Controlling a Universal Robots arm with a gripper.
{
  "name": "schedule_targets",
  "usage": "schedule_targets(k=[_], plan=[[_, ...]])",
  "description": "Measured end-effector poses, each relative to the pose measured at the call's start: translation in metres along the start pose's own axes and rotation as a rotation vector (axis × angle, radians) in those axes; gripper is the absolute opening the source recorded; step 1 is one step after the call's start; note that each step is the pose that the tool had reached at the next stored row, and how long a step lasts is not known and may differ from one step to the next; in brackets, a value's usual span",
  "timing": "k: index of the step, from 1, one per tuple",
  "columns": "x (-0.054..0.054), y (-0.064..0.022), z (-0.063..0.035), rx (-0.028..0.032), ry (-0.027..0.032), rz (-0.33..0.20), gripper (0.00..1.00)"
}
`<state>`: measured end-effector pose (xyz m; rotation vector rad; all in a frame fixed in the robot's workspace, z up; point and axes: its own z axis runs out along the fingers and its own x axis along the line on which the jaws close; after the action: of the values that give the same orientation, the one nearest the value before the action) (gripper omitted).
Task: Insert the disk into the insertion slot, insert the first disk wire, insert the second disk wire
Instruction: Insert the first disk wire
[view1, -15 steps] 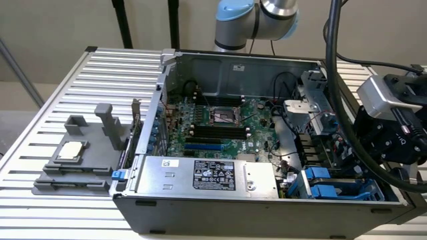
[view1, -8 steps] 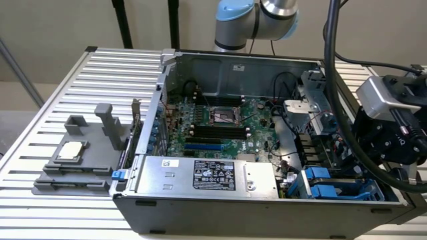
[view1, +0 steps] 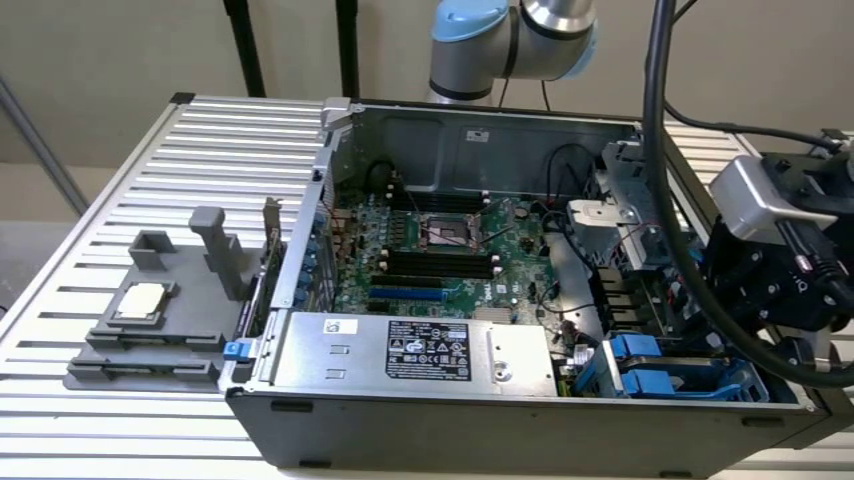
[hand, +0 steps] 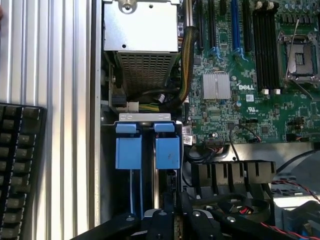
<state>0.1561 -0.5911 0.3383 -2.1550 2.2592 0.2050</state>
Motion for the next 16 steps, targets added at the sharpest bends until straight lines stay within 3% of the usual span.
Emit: schedule_targets(k=[16], plan=[[-0.0062, -0.0014, 0.0042, 0.002, 0.0037, 0.0, 0.16]])
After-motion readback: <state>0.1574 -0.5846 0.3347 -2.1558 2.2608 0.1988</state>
